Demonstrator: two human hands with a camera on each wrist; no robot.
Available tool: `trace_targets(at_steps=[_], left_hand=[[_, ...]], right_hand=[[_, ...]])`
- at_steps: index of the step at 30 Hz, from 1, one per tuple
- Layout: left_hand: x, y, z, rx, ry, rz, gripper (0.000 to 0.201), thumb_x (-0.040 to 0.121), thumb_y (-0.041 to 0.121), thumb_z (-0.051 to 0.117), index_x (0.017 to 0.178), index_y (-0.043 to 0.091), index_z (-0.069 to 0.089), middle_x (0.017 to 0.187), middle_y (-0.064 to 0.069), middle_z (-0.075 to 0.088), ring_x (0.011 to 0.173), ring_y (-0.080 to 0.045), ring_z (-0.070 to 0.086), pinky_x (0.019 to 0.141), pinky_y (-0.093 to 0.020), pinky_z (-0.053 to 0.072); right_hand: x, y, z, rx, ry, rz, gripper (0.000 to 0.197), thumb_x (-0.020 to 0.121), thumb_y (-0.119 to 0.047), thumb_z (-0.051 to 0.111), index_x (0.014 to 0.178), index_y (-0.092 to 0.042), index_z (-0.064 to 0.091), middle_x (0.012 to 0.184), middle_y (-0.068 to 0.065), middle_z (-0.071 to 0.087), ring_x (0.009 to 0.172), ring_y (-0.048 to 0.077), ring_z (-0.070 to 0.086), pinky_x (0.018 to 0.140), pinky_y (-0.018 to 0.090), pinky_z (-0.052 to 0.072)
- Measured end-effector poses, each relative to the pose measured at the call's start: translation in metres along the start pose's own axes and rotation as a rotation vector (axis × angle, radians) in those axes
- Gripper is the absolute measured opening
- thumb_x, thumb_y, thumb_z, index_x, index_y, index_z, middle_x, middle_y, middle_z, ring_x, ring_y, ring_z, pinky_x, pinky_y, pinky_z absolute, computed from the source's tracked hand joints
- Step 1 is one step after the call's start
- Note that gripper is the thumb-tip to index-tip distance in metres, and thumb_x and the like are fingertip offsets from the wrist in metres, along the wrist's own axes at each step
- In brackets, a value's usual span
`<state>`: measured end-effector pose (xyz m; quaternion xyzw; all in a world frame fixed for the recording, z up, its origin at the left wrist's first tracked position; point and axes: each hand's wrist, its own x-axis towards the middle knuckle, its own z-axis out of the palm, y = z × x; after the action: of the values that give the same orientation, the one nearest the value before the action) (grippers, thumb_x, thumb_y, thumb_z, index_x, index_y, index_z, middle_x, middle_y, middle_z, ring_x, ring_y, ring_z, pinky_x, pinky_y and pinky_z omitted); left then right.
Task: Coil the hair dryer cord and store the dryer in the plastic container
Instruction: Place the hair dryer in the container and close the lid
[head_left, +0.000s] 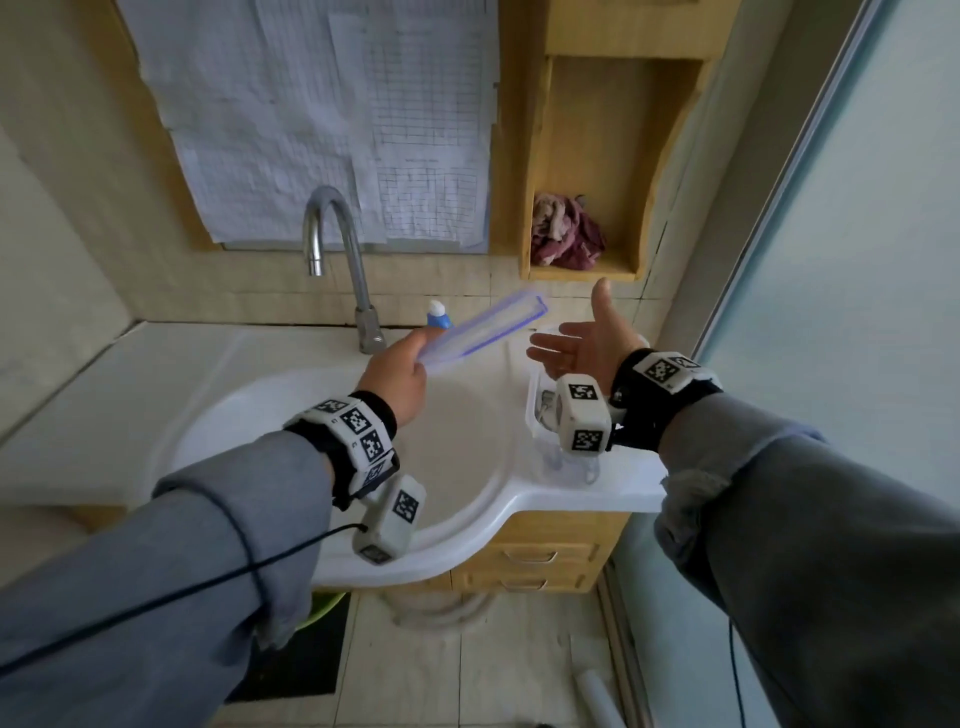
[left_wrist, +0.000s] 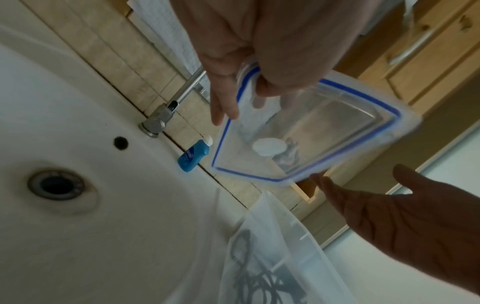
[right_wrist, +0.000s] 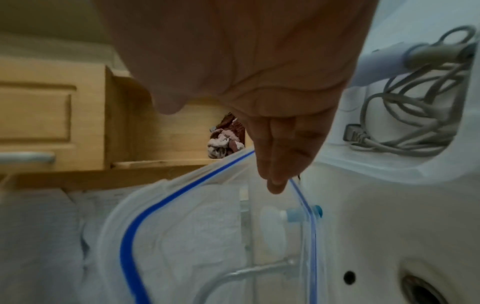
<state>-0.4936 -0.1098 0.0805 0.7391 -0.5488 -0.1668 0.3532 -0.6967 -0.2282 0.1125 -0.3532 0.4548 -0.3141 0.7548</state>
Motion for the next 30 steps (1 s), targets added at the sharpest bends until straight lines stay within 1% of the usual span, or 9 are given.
trace_targets(at_steps=[2, 4, 7, 10, 14, 20, 24, 27, 30], left_hand=[[-0.008, 0.001, -0.002, 0.017, -0.009, 0.093, 0.053, 0.089, -0.001, 0.033, 0.133, 0.025, 0.049, 0.134, -0.007, 0.055, 0.12, -0.025, 0.052, 0.094, -0.021, 0.035], [-0.012, 0.003, 0.001, -0.001, -0.045, 0.151, 0.055, 0.088, -0.003, 0.033, 0.132, 0.025, 0.049, 0.14, -0.004, 0.05, 0.129, -0.021, 0.046, 0.1, -0.018, 0.029], [-0.012, 0.009, 0.011, 0.028, -0.148, 0.244, 0.056, 0.086, -0.003, 0.042, 0.136, 0.021, 0.045, 0.148, -0.002, 0.038, 0.14, -0.016, 0.032, 0.107, -0.013, 0.017], [-0.009, 0.018, 0.028, 0.069, -0.281, 0.244, 0.064, 0.084, 0.018, 0.061, 0.143, 0.021, 0.034, 0.155, 0.001, 0.025, 0.144, -0.013, 0.022, 0.107, -0.013, 0.012], [-0.003, 0.03, 0.062, 0.115, -0.403, 0.214, 0.073, 0.085, 0.039, 0.058, 0.147, 0.021, 0.024, 0.159, 0.0, 0.015, 0.146, -0.013, 0.015, 0.113, -0.021, 0.012], [-0.001, 0.035, 0.101, 0.139, -0.531, 0.212, 0.067, 0.09, 0.035, 0.053, 0.148, 0.02, 0.023, 0.16, -0.001, 0.006, 0.145, -0.014, 0.017, 0.109, -0.015, 0.012], [-0.002, 0.033, 0.112, 0.183, -0.538, 0.233, 0.066, 0.088, 0.03, 0.057, 0.147, 0.023, 0.027, 0.16, 0.002, 0.007, 0.143, -0.015, 0.024, 0.11, -0.016, 0.015], [-0.003, 0.035, 0.117, 0.173, -0.523, 0.219, 0.064, 0.088, 0.03, 0.058, 0.145, 0.025, 0.03, 0.16, 0.004, 0.009, 0.144, -0.014, 0.024, 0.112, -0.02, 0.016], [-0.003, 0.039, 0.119, 0.176, -0.515, 0.228, 0.062, 0.087, 0.032, 0.059, 0.143, 0.027, 0.034, 0.16, 0.004, 0.012, 0.143, -0.014, 0.024, 0.113, -0.021, 0.017]], right_hand=[[-0.005, -0.001, -0.001, -0.024, -0.039, -0.005, 0.074, 0.085, -0.068, 0.038, 0.116, 0.0, 0.046, 0.102, 0.013, 0.069, 0.074, 0.023, 0.067, 0.053, 0.029, 0.048], [-0.007, 0.002, -0.005, -0.049, -0.004, -0.057, 0.043, 0.091, -0.043, 0.053, 0.093, 0.0, 0.056, 0.064, 0.007, 0.07, 0.051, 0.015, 0.06, 0.048, 0.024, 0.05], [0.0, 0.005, -0.02, -0.01, 0.112, -0.149, 0.004, 0.085, -0.004, 0.06, 0.084, -0.001, 0.061, 0.051, 0.007, 0.067, 0.051, 0.015, 0.058, 0.049, 0.02, 0.051], [0.005, 0.003, -0.042, -0.095, 0.197, -0.183, 0.006, 0.083, 0.001, 0.062, 0.085, -0.004, 0.059, 0.06, 0.011, 0.054, 0.051, 0.021, 0.052, 0.057, 0.028, 0.048], [0.007, 0.003, -0.075, -0.372, 0.367, -0.202, 0.033, 0.089, -0.008, 0.059, 0.12, 0.001, 0.059, 0.07, 0.005, 0.047, 0.064, 0.018, 0.045, 0.061, 0.028, 0.039], [0.018, 0.015, -0.112, -0.85, 0.439, -0.187, 0.037, 0.091, -0.01, 0.047, 0.122, 0.008, 0.055, 0.096, 0.019, 0.054, 0.078, 0.029, 0.053, 0.075, 0.033, 0.044], [0.024, 0.03, -0.127, -0.805, 0.458, -0.21, 0.035, 0.088, -0.005, 0.05, 0.119, 0.005, 0.06, 0.107, 0.02, 0.065, 0.088, 0.023, 0.054, 0.085, 0.032, 0.044], [0.024, 0.035, -0.131, -0.768, 0.476, -0.197, 0.046, 0.087, -0.008, 0.057, 0.132, 0.001, 0.053, 0.134, 0.017, 0.057, 0.12, 0.028, 0.056, 0.109, 0.038, 0.04], [0.023, 0.04, -0.134, -0.781, 0.499, -0.158, 0.051, 0.088, -0.014, 0.059, 0.138, -0.006, 0.048, 0.14, 0.012, 0.053, 0.127, 0.028, 0.052, 0.11, 0.033, 0.038]])
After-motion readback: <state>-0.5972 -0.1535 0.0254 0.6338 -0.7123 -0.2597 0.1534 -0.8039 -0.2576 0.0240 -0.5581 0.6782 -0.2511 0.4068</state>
